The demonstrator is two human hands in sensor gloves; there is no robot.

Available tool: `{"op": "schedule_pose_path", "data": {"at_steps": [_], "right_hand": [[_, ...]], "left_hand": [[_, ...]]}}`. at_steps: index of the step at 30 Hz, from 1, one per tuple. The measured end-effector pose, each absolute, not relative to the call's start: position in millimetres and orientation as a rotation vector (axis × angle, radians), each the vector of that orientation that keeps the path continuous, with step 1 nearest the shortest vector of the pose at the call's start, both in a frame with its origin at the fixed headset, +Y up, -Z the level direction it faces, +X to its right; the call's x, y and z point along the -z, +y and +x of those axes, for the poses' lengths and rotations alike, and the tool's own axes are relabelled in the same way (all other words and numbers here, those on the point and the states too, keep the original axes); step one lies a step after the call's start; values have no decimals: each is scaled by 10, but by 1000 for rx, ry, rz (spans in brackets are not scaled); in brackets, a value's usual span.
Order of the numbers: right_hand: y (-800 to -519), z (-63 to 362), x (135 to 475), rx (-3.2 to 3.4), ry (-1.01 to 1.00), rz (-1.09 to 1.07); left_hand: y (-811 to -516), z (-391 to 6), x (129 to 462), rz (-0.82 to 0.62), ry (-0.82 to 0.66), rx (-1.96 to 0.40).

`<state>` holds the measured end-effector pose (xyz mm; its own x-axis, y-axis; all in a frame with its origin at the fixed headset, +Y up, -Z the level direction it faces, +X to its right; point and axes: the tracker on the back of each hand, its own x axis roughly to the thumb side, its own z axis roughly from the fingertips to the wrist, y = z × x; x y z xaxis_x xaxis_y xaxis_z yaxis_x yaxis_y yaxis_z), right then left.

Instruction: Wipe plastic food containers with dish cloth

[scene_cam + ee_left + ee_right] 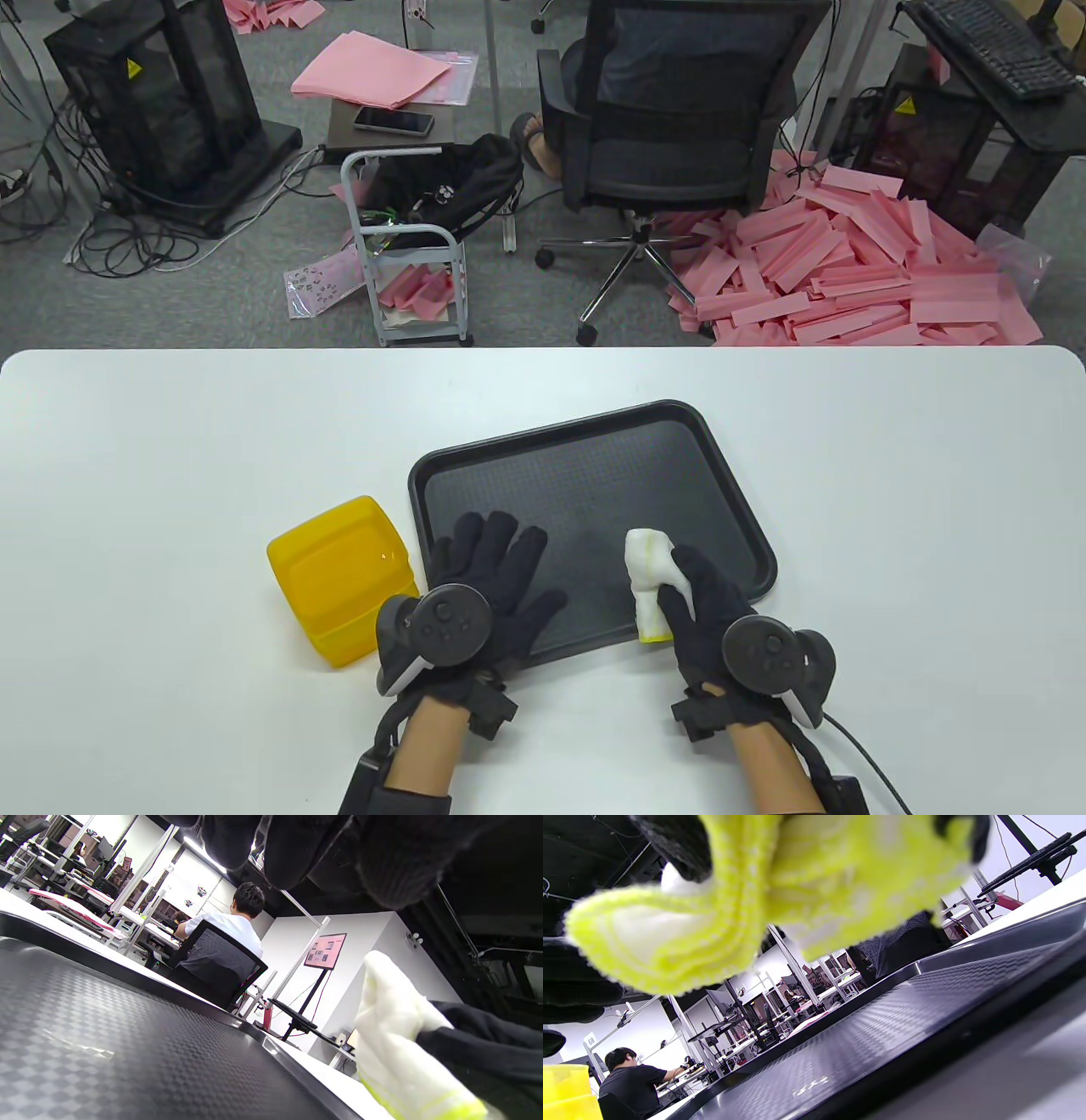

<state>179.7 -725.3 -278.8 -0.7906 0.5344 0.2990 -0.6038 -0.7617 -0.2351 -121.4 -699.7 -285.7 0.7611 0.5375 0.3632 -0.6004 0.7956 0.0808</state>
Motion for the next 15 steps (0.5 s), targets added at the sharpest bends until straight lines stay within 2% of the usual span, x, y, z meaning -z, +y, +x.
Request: {"op": "schedule_pose_path", "data": {"at_steps": [7,15], "right_hand": [[-7217,1966,2818,-2645,-407,255],[-7150,2845,2978,-2893,-299,-90]], "left_hand": [[-7003,-1258,2851,202,-335,-642],[-6987,-1264,2853,203,-338,-664]]}}
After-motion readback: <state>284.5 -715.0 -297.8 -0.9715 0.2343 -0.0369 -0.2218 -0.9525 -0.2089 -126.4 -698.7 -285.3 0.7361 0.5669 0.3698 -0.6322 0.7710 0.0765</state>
